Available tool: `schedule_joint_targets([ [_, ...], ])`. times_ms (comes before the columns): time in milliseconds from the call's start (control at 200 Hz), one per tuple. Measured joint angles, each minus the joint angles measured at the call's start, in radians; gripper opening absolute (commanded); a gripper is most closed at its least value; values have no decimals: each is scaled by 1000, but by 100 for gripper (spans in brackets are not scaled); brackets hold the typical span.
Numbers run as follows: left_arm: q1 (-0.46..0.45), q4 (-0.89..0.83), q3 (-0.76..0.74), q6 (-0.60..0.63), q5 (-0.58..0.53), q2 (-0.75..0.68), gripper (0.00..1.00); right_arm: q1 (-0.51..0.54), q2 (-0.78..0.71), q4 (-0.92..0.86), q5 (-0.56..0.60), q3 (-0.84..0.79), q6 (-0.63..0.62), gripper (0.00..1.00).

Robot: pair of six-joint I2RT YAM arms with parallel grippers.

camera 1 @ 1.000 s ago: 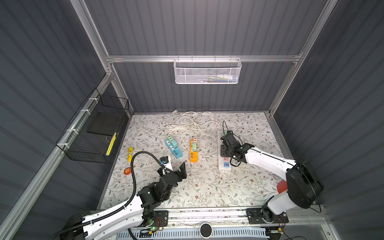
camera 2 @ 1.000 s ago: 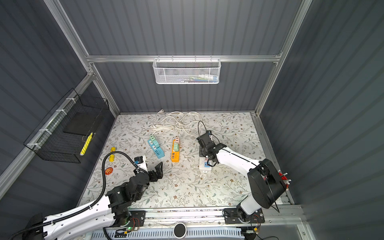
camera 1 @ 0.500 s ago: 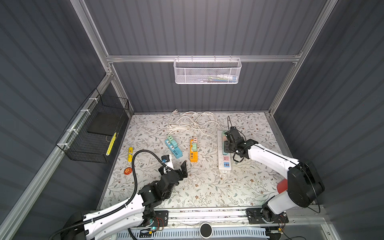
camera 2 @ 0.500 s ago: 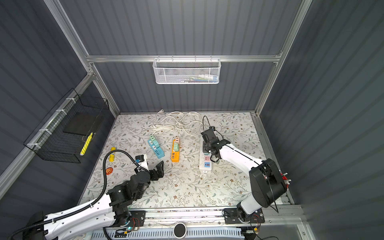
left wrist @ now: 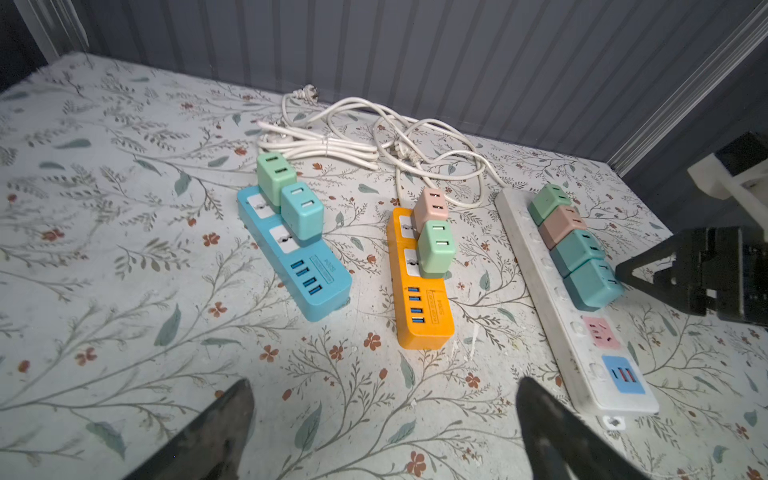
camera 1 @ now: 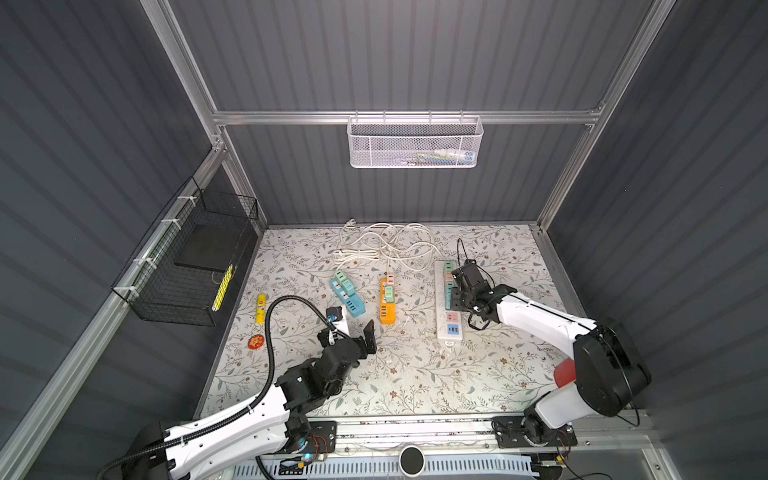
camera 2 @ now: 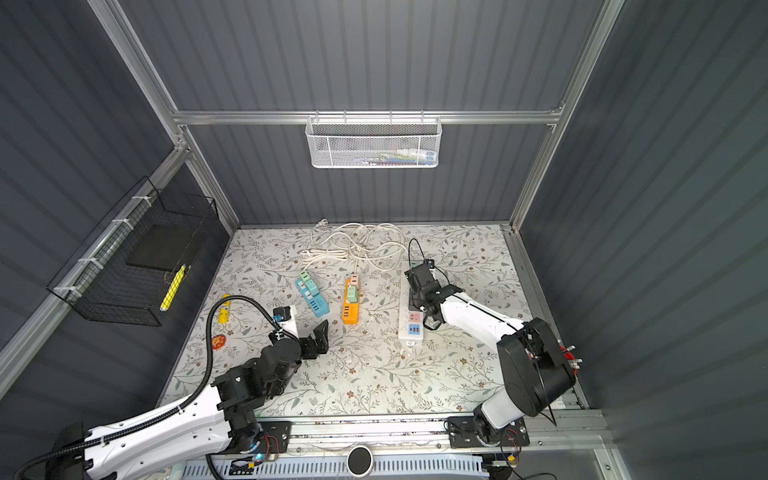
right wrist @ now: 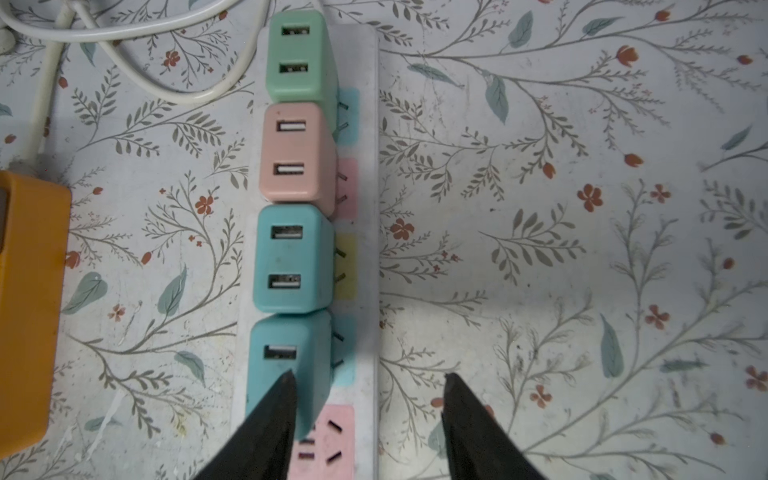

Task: Insert the plug

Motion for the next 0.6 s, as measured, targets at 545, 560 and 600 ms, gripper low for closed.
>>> schedule_joint_targets([
  [545,0,-473,555,225,-193,254,100,-4,-432,50,-98,43,-134,99],
  [560,0,-454,542,242,-197,248,100,-4,-439,60,-97,29,-140,99],
  [600,0,-389,486,314,-197,222,100,-4,-451,79,-91,-3,-160,99],
])
